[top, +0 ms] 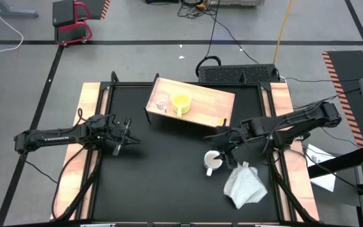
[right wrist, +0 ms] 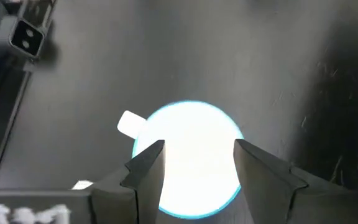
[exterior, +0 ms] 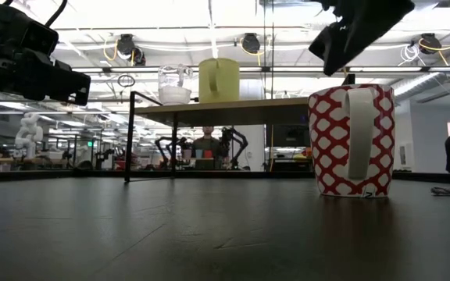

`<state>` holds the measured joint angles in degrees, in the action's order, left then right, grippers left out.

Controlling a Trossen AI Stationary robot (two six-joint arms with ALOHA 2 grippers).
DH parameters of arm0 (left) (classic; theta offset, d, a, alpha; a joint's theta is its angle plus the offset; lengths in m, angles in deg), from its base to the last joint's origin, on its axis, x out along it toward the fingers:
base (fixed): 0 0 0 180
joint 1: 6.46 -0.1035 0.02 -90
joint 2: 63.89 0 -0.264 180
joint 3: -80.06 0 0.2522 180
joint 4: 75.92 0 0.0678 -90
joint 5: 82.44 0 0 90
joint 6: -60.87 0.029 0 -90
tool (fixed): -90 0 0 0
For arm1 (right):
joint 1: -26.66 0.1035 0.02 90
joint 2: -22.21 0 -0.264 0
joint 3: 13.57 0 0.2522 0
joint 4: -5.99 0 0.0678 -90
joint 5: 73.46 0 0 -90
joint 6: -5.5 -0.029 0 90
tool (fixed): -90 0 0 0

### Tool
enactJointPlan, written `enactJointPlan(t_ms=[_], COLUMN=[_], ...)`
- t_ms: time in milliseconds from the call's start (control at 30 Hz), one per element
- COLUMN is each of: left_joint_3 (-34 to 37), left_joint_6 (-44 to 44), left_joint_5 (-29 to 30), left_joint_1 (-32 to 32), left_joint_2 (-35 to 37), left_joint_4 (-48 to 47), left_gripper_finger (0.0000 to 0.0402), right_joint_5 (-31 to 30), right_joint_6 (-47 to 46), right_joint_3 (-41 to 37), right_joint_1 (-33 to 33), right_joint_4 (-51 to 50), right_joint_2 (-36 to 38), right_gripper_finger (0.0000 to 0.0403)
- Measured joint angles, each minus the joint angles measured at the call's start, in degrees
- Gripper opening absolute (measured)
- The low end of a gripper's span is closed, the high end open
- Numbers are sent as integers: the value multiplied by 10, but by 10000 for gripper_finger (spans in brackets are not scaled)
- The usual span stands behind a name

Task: Stack small to large cups/mugs on shelf
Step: Put the red mug on the shelf

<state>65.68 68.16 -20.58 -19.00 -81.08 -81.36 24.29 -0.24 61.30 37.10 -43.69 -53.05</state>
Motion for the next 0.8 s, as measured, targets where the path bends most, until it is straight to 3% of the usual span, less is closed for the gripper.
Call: enactJointPlan(t_ms=[800], left_joint_3=[0], left_joint_6=[-4], left_joint_5=[-4], left_joint_1=[0], left_joint_2=[-1], left_joint_4=[4], left_gripper_finger=[33], right_joint_5=[-17], right_joint_6=[19], right_joint_3=[0], right_joint_1=[21], right_joint_4=[29], right_joint_2=[-28], right_gripper_finger=[183])
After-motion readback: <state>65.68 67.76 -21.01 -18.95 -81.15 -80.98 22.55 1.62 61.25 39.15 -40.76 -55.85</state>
